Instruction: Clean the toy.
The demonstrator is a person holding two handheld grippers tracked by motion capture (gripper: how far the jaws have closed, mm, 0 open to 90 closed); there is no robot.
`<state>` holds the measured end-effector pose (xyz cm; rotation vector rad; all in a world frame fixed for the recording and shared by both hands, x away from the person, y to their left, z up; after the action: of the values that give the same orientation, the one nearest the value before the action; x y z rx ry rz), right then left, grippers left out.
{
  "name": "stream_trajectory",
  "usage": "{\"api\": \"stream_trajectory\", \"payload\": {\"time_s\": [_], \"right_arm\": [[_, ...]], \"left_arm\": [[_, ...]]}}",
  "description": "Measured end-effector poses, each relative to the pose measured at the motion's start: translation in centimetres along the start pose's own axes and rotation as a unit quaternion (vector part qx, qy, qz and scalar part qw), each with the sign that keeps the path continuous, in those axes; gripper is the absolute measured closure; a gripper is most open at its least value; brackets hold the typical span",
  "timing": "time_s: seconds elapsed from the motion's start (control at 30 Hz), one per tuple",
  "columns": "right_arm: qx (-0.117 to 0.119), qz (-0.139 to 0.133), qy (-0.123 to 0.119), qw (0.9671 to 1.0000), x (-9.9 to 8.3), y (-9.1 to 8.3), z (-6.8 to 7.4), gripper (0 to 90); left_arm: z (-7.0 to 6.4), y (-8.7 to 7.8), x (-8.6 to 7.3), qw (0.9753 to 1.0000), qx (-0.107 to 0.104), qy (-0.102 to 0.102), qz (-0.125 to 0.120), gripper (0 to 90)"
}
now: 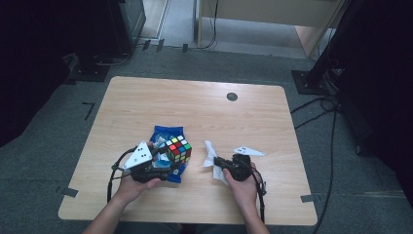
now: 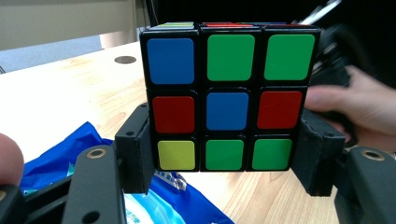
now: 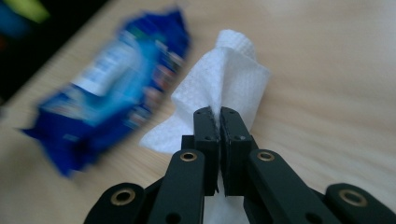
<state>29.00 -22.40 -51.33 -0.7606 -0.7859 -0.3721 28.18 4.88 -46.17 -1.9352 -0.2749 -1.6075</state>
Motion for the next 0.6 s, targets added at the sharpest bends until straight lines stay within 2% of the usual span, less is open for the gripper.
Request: {"api": "stream_trajectory", "payload": {"time_s": [0.07, 0.13, 0.23, 0.3, 0.37, 0.47, 0.53, 0.6], "right_arm": [[0.037, -0.036, -0.028, 0.9983, 1.2, -0.8, 2.5, 88.0], [0.068, -0.057, -0.044, 0.9951, 1.9, -1.2, 4.2, 88.0], [0.109, -0.075, -0.044, 0.9903, 2.5, -1.6, 6.0, 88.0], [0.134, -0.084, -0.035, 0.9868, 2.7, -1.8, 6.5, 88.1], [0.145, -0.091, -0.025, 0.9849, 3.0, -2.1, 6.6, 88.0], [0.184, -0.116, 0.002, 0.9760, 3.5, -2.7, 6.3, 87.9], [0.190, -0.119, 0.013, 0.9745, 3.5, -2.7, 6.1, 88.0], [0.193, -0.114, 0.027, 0.9742, 3.1, -2.1, 5.9, 88.0]], "left_arm": [[-0.1, 0.2, -0.1, 1.0000, -0.002, 0.002, 0.002, 34.3], [-0.4, 0.4, -0.3, 0.9999, -0.010, 0.004, 0.003, 34.3], [-0.9, 0.6, -0.4, 0.9997, -0.019, 0.015, 0.006, 34.3], [-1.1, 0.7, -0.4, 0.9996, -0.024, 0.015, 0.006, 34.3], [-1.1, 0.6, -0.4, 0.9993, -0.036, 0.009, 0.004, 34.3], [-1.5, 0.5, -0.3, 0.9985, -0.053, 0.014, -0.002, 34.3], [-2.0, 0.5, -0.2, 0.9976, -0.067, 0.016, -0.008, 34.3], [-2.3, 0.5, 0.0, 0.9976, -0.065, 0.024, -0.010, 34.3]]}}
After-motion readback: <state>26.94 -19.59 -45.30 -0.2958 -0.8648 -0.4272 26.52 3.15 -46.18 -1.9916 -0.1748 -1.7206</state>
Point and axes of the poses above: each handheld gripper's, and its own axes: y roughly forward along the jaws, x roughly out of its top, z roughly to its left, the point moved 3 cm from there along y, roughly forward along the jaws, and after that the axes turned 3 degrees about x, right-handed, at the moved point
